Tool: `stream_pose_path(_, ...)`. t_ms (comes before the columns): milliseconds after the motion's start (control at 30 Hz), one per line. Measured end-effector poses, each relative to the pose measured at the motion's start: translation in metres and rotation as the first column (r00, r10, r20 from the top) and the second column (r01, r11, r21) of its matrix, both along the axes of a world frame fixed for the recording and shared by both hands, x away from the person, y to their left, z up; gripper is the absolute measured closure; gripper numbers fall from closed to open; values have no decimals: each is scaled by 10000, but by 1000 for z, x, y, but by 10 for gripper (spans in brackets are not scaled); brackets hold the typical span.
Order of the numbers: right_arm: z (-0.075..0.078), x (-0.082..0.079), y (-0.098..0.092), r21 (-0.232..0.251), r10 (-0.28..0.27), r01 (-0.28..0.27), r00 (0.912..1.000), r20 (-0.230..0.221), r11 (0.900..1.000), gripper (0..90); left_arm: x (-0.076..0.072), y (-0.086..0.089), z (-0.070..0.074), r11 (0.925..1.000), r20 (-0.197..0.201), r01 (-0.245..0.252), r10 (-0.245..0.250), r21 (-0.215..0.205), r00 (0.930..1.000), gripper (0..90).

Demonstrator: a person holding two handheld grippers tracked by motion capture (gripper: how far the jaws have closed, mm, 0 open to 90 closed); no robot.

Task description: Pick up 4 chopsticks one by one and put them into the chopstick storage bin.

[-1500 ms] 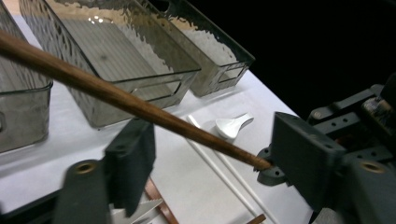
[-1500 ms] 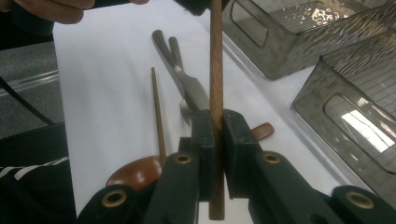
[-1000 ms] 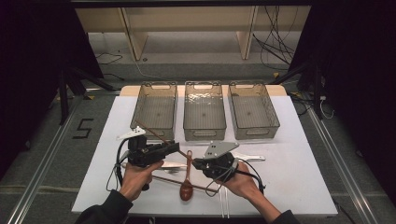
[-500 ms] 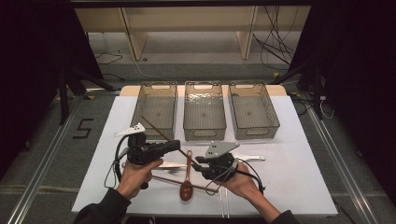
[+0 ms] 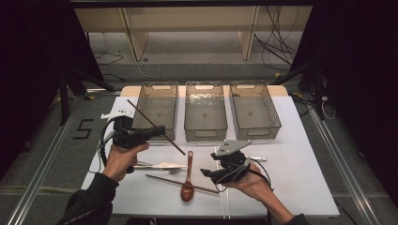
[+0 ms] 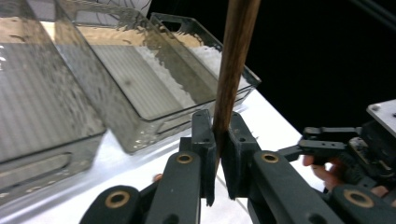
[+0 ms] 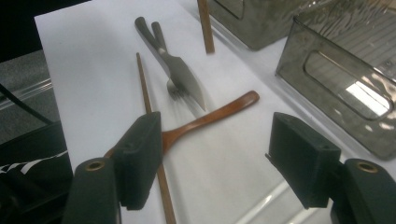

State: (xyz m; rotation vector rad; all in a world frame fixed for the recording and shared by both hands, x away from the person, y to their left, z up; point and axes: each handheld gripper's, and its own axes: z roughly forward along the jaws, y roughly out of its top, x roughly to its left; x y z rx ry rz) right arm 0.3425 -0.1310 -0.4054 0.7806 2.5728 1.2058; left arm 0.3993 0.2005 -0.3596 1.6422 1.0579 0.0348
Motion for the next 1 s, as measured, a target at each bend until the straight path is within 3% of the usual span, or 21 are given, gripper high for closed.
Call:
stream_pose_path(267, -1, -4, -11, -16, -320, 320, 9993, -212, 9995, 305, 28, 21, 15, 9982, -246, -587, 590, 134, 9980, 839)
stream_pose_path(533, -2, -7, -13, -68, -332, 330, 9991, -270, 9994, 304, 57, 35, 29, 9933, -426, -1033, 1056, 523, 9935, 839)
stream_pose_path(1000, -3, -9, -13, -39, -280, 278, 9988, -393, 9996, 273, 106, 30, 23, 9791, -1087, -1460, 1620, 1418, 9808, 838)
